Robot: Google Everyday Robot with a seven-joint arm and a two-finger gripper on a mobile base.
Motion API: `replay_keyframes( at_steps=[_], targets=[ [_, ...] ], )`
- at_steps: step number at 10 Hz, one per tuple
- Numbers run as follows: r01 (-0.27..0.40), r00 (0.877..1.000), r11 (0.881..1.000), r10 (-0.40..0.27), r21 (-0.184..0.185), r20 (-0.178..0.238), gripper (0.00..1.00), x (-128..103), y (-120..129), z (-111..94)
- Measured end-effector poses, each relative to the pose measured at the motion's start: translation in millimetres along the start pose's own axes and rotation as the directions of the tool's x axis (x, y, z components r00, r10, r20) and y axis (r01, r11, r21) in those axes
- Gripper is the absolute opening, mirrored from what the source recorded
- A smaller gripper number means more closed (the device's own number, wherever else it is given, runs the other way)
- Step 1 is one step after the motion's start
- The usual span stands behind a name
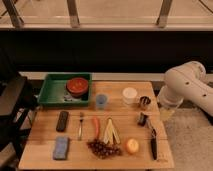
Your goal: Place grapes in paper cup
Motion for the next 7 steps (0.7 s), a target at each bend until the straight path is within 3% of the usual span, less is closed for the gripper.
replay_keyframes(
  at_steps=[7],
  targets=[
    [0.001, 1.000, 1.000, -0.001, 0.000, 0.000, 0.65, -0.4, -0.2, 0.0]
  ],
)
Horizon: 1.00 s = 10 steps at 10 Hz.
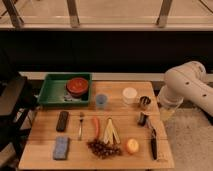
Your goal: Place grapes in paper cup
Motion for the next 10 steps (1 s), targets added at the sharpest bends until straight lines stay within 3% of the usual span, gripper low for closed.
replay_keyframes(
  at_steps=[3, 5, 7, 8, 10],
  targets=[
    [0.005, 1.000, 1.000, -0.005, 0.002, 0.005, 0.65, 0, -2, -1],
    [0.030, 0.998, 0.999, -0.029, -0.022, 0.051, 0.65, -1, -8, -8],
    [0.062, 0.983, 0.997, -0.052, -0.047, 0.176, 0.65, -13, -16, -20],
    [0.070, 0.968, 0.996, -0.053, -0.061, 0.244, 0.65, -21, -9, -21],
    [0.097, 0.938, 0.993, -0.070, -0.064, 0.340, 0.65, -43, 15, -13]
  ],
)
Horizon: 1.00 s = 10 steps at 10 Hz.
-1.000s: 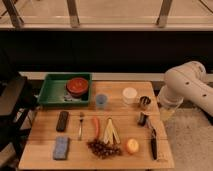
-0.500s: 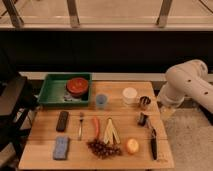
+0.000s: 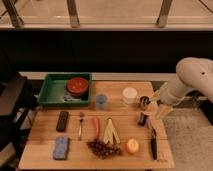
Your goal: Place grapes in paper cup
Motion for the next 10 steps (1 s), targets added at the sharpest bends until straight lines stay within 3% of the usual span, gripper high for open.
replay_keyframes(
  at_steps=[2, 6, 10],
  targets=[
    [0.049, 0.998, 0.999, -0.050, 0.024, 0.048, 0.65, -32, 21, 19],
    [0.144, 0.985, 0.988, -0.149, 0.054, 0.091, 0.65, -73, 57, 50],
    [0.147, 0.982, 0.988, -0.152, 0.054, 0.109, 0.65, -79, 66, 53]
  ],
)
